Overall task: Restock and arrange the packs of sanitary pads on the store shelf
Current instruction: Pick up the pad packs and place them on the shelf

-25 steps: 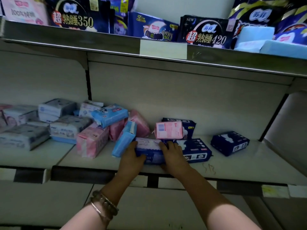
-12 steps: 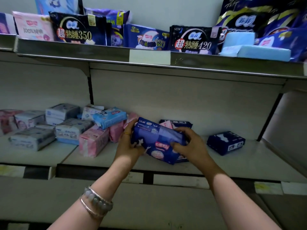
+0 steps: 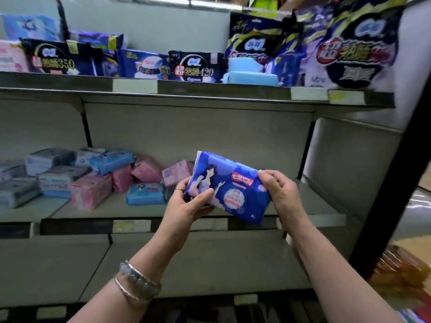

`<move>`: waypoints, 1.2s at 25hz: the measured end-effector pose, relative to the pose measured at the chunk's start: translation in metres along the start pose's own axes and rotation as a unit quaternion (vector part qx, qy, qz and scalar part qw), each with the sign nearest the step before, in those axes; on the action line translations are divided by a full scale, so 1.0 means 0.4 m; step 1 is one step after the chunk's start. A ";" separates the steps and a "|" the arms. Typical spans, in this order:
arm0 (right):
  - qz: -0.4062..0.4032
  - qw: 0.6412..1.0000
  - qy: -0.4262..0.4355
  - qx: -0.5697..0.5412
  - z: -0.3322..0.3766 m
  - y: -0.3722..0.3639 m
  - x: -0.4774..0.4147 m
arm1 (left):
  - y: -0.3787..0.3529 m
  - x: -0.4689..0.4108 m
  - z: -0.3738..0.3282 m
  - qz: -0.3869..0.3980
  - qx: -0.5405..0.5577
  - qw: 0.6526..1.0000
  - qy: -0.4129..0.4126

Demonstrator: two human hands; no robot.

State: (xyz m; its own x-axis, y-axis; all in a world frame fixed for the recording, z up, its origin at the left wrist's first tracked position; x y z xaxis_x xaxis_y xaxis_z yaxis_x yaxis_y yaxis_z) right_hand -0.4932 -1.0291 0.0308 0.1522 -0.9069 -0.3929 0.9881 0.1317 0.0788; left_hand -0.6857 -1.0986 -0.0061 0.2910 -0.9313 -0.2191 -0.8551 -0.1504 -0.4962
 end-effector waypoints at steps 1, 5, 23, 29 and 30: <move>0.006 1.000 0.001 0.002 0.007 0.036 0.031 | -0.028 0.031 0.013 -0.010 0.021 1.000 -0.006; 0.026 0.998 -0.045 -0.040 -0.029 0.162 0.145 | -0.099 0.180 0.078 -0.064 0.070 0.995 -0.014; 0.074 0.987 -0.131 -0.051 -0.125 0.080 0.429 | 0.056 0.523 0.157 -0.115 -0.036 0.988 0.094; 0.078 0.982 -0.163 -0.047 -0.129 -0.102 0.461 | 0.235 0.535 0.112 -0.137 -0.070 0.982 0.111; 0.072 0.983 -0.162 -0.039 -0.123 -0.124 0.459 | 0.258 0.530 0.102 -0.136 -0.073 0.982 0.112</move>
State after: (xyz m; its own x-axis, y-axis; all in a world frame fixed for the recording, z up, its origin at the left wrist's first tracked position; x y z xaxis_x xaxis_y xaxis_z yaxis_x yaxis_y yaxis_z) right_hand -0.5131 -1.1824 -0.0903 0.2900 -0.9545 -0.0699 0.9569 0.2881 0.0363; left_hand -0.6949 -1.2980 -0.1382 0.4291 -0.8973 0.1031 -0.8160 -0.4341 -0.3818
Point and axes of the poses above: each hand's wrist, its own x-axis away from the middle knuckle, its own y-axis out of the back of the hand, z = x × y, the point moved 10 cm from there along -x, towards the middle knuckle, and after that the axes turned 11 degrees about x, right-handed, at the moved point
